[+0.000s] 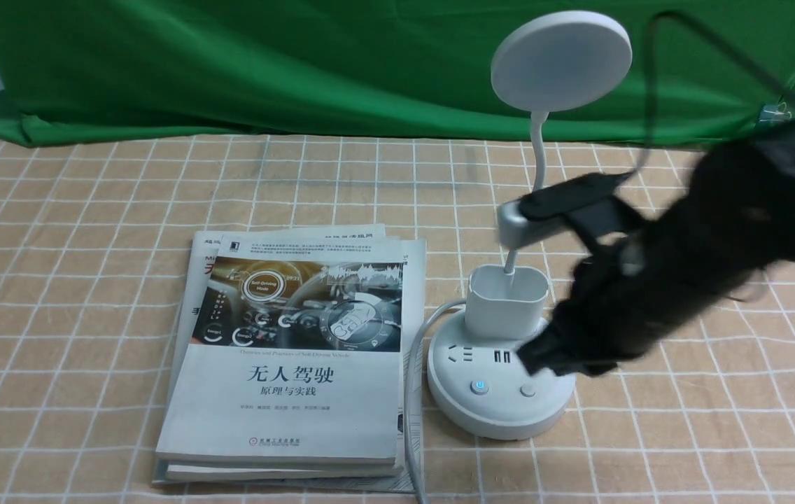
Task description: Turn off the desk lamp on the light coffee tablecloth by hand.
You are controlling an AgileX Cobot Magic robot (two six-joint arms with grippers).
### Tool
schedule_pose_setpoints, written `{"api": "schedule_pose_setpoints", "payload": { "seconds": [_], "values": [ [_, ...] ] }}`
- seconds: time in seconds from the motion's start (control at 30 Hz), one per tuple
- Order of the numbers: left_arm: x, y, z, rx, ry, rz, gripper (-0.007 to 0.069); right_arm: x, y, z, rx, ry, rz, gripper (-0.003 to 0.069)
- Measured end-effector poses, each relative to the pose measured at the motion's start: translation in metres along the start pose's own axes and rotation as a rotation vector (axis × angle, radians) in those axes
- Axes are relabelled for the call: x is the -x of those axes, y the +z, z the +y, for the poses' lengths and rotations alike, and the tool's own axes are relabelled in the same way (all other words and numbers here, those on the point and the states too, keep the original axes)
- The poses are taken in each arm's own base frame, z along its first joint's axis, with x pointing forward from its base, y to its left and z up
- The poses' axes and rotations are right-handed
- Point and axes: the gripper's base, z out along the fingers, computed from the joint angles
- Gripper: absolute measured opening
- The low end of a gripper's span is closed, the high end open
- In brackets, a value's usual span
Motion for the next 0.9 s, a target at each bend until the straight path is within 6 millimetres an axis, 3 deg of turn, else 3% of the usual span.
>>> {"api": "schedule_pose_setpoints", "payload": {
  "seconds": [0.13, 0.4, 0.7, 0.9],
  "values": [
    [0.0, 0.0, 0.0, 0.0, 0.0, 0.0, 0.0004, -0.04, -0.031, 0.002, 0.003, 0.022, -0.059, 0.0046],
    [0.0, 0.0, 0.0, 0.0, 0.001, 0.0, 0.0004, -0.102, -0.065, 0.003, 0.013, 0.093, -0.164, 0.0052],
    [0.0, 0.0, 0.0, 0.0, 0.001, 0.0, 0.0004, -0.121, -0.106, 0.005, 0.027, 0.097, -0.389, 0.0068],
    [0.0, 0.0, 0.0, 0.0, 0.001, 0.0, 0.0004, -0.136, -0.112, -0.004, -0.042, 0.079, -0.526, 0.0031]
  ]
}}
